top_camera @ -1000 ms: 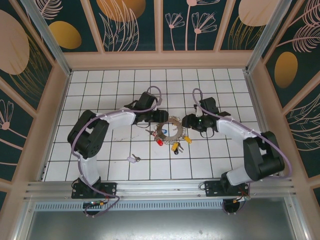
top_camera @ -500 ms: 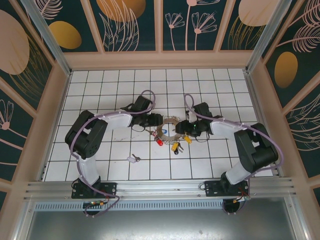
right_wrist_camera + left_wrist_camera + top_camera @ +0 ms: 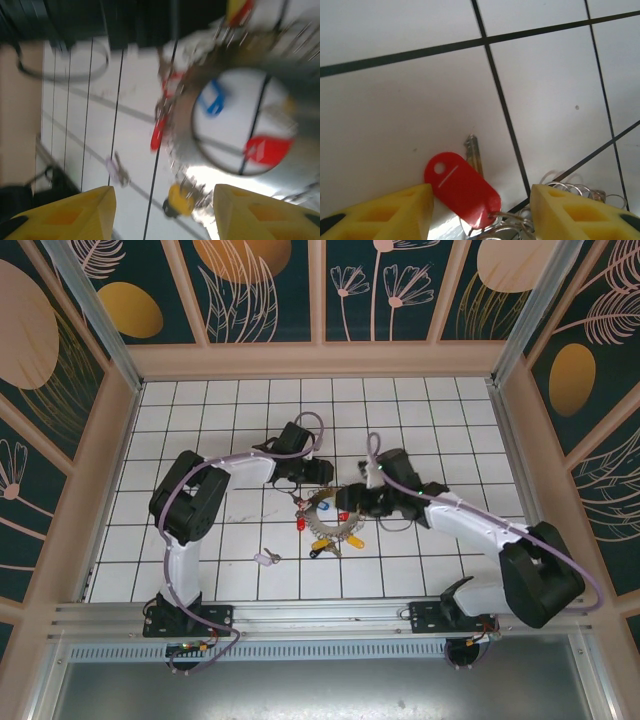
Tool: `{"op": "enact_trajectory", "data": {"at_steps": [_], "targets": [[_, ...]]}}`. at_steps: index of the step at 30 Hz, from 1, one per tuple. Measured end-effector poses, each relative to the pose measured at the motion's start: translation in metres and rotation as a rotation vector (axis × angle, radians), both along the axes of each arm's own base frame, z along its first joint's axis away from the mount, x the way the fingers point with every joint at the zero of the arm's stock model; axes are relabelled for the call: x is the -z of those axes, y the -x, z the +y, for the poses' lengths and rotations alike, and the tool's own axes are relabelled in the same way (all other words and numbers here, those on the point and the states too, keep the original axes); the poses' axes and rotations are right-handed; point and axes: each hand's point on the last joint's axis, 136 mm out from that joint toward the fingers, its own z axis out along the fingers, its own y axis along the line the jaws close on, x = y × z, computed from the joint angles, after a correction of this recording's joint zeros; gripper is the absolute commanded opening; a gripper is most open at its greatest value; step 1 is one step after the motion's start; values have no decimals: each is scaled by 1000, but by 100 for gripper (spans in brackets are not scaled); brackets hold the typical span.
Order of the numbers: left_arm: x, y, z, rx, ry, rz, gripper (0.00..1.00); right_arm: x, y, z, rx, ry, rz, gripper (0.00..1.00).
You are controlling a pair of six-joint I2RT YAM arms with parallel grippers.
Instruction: Put the keys on the keyring
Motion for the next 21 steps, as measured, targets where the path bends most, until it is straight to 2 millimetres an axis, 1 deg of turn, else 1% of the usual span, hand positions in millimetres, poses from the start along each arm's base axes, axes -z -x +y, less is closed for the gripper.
{"op": "enact_trajectory", "data": {"at_steps": [2, 3, 5, 6, 7, 10, 12, 14, 15, 18, 19, 21], "targets": [[-5, -2, -2, 9, 3, -13, 57, -4, -25, -26, 87, 36, -38, 54], [-8, -2, -1, 11, 1, -17, 58, -1, -33, -39, 126, 62, -43, 54], [-15, 2, 3, 10, -15, -14, 58, 7, -36, -53, 158, 102, -23, 54], [-20, 4, 7, 7, -25, -13, 59, 11, -34, -55, 159, 110, -7, 54], [-25, 8, 10, 3, -32, -13, 59, 15, -31, -55, 156, 113, 3, 54], [-43, 23, 25, -13, -51, -16, 59, 35, -14, -55, 135, 120, 62, 54], [-44, 39, 35, -22, -52, 11, 59, 51, 0, -53, 120, 131, 111, 55], [-33, 56, 42, -32, -52, 62, 58, 65, 14, -48, 93, 144, 154, 55], [-23, 64, 46, -41, -59, 96, 57, 70, 20, -44, 78, 149, 168, 55], [7, 89, 62, -83, -92, 192, 56, 75, 29, -32, 42, 149, 185, 56], [10, 90, 63, -93, -91, 195, 56, 75, 30, -29, 35, 144, 184, 56], [6, 85, 61, -115, -61, 187, 56, 73, 31, -23, 28, 131, 179, 56]]}}
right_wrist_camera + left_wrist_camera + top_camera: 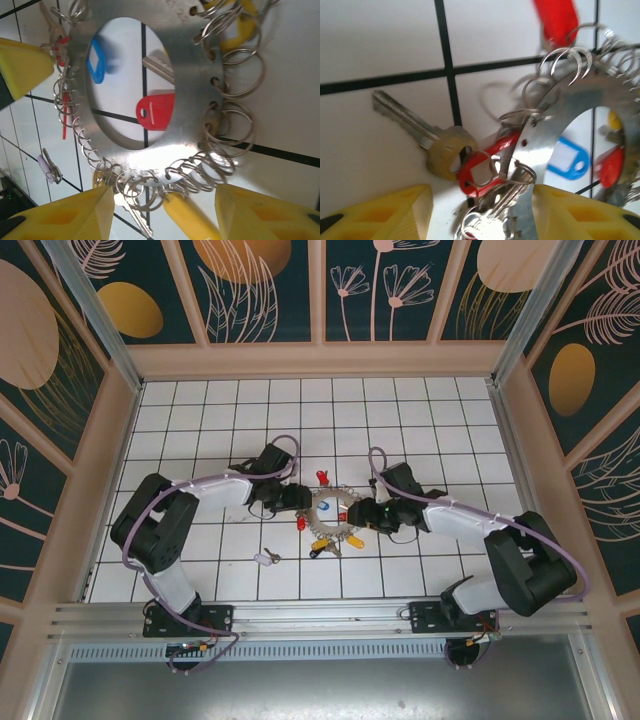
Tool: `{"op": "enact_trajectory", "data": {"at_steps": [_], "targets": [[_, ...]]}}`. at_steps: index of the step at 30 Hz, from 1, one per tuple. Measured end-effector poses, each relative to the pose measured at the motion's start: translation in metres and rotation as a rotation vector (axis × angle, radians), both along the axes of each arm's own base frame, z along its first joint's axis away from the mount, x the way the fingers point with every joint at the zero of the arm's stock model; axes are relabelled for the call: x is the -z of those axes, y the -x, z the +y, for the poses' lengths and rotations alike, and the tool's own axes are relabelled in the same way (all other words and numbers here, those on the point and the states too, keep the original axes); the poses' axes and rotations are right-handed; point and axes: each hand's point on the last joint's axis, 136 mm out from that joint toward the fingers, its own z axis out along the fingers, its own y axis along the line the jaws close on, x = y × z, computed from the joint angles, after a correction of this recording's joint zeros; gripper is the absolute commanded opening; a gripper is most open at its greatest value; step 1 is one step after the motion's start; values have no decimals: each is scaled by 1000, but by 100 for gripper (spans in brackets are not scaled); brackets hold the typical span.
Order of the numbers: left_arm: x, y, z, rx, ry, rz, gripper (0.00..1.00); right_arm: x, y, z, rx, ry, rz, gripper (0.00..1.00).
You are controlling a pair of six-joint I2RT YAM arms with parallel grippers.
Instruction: Put the keys on the keyring
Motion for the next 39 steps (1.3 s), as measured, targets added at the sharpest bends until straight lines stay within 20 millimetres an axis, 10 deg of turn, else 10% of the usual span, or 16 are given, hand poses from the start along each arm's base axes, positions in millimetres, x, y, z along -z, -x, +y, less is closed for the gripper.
{"op": "enact_trajectory", "data": {"at_steps": [23, 34, 39], "targets": [[-3, -47, -55, 15, 154, 1, 54, -26, 23, 65, -104, -150, 54, 56], [-20, -74, -105, 135, 304, -52, 56, -40, -28, -28, 96, 57, -135, 41], [-48, -77, -108, 215, 315, -148, 58, -15, -14, -48, 83, 132, -93, 38]]}}
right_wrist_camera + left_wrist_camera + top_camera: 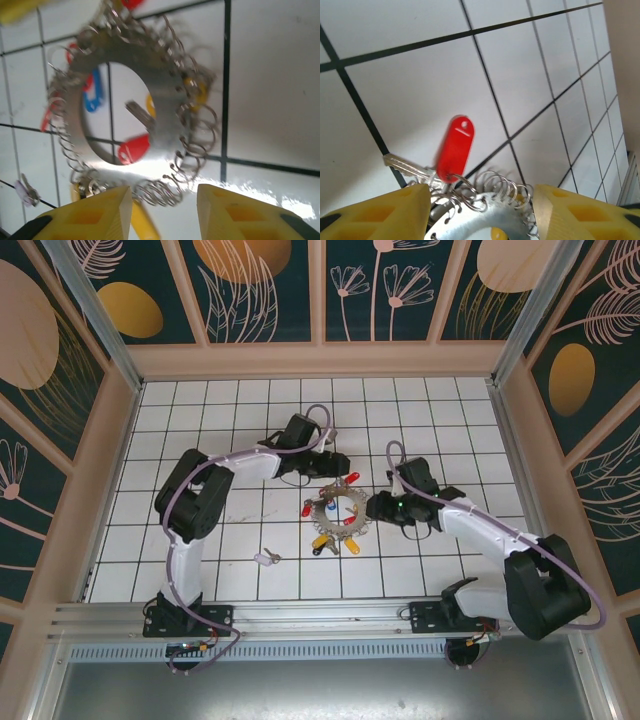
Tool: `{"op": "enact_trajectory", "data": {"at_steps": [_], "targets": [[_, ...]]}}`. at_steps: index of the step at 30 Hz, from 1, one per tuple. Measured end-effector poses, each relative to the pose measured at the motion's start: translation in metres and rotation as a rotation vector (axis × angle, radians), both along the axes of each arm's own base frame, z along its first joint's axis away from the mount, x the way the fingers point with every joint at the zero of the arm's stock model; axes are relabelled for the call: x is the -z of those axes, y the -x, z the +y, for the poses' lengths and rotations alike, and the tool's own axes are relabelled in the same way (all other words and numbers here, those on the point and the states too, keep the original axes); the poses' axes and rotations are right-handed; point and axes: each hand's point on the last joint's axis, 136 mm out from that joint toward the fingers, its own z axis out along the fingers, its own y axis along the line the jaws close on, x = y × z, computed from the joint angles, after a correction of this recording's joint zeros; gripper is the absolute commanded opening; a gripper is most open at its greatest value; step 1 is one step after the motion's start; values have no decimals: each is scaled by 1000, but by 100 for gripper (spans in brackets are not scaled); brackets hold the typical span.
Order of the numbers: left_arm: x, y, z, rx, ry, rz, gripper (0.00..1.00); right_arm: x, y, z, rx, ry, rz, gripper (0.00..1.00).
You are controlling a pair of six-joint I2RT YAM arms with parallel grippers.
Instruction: Put the keys on the keyring
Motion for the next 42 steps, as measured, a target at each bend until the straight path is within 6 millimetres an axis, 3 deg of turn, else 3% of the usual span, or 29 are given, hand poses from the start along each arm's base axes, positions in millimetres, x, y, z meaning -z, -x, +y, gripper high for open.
{"op": "enact_trajectory", "data": {"at_steps": [6, 8, 13, 16, 27, 36, 42], "targets": [[-55, 15, 17, 53, 17, -181, 57, 22, 19, -9, -34, 44, 42, 21], [-62, 26, 26, 76, 22, -231, 57, 25, 21, -10, -41, 49, 46, 18], [-50, 67, 52, 166, -6, -336, 58, 36, 27, -8, -71, 55, 54, 18], [-43, 80, 61, 224, -37, -405, 58, 42, 29, -6, -82, 46, 59, 19], [-44, 105, 67, 468, -65, -728, 59, 47, 20, 12, -137, -25, 21, 20], [-39, 110, 69, 536, -87, -810, 59, 44, 15, 19, -192, -40, -23, 20], [-37, 113, 71, 557, -96, -837, 59, 29, 9, 11, -165, -36, -65, 23]]}}
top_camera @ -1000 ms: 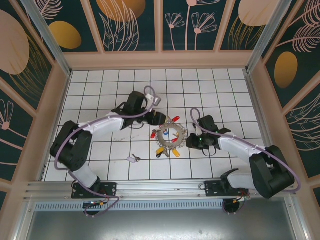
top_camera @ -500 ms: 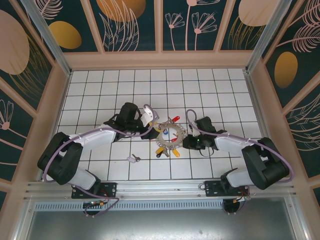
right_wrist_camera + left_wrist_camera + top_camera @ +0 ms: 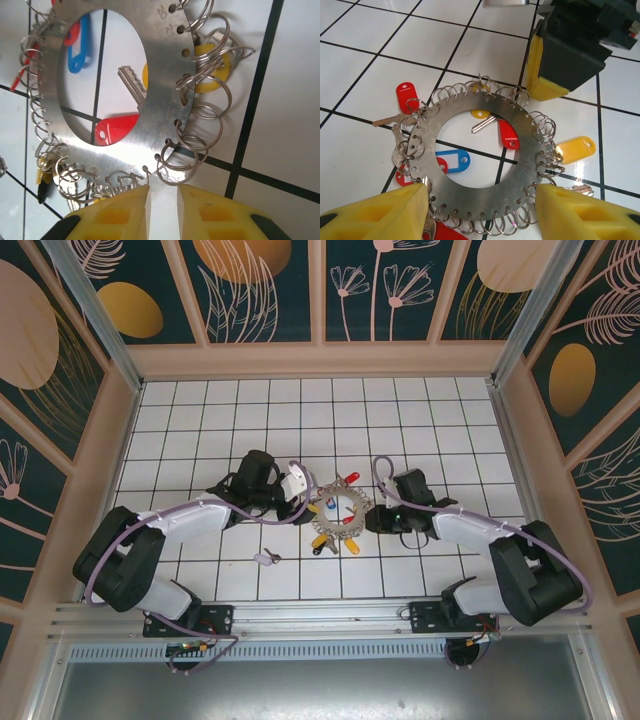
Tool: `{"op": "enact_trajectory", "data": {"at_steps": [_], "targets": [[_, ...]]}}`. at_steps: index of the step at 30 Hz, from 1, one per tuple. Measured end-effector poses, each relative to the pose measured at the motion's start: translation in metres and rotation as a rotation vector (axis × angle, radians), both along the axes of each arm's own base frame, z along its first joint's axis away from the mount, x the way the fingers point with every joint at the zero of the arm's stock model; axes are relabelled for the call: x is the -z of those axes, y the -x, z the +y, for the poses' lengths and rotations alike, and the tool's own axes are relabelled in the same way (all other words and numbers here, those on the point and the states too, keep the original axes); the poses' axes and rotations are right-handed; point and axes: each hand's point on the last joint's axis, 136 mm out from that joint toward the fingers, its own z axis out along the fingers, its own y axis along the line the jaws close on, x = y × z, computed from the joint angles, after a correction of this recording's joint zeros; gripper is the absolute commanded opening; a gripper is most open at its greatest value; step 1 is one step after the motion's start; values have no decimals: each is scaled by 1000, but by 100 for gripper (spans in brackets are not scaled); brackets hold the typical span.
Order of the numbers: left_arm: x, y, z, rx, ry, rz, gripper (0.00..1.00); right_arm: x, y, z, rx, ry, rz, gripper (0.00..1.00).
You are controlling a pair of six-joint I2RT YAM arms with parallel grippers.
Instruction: Put the keys on the keyring
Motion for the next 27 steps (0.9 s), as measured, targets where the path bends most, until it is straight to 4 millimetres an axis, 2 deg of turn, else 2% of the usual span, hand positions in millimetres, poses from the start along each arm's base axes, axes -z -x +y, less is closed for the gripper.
{"op": "enact_trajectory", "data": {"at_steps": [5, 10, 18, 27], "targets": [[-1, 0, 0, 6, -1, -10, 59, -8, 6, 5, 17, -61, 39, 27], [-3, 0, 0, 7, 2, -16, 59, -11, 13, 10, 21, -110, 83, 26], [-2, 3, 0, 10, 3, -17, 59, 0, 17, 16, 27, -141, 146, 18], [-1, 5, -1, 16, 1, -14, 59, 5, 14, 18, 45, -151, 166, 16]]}}
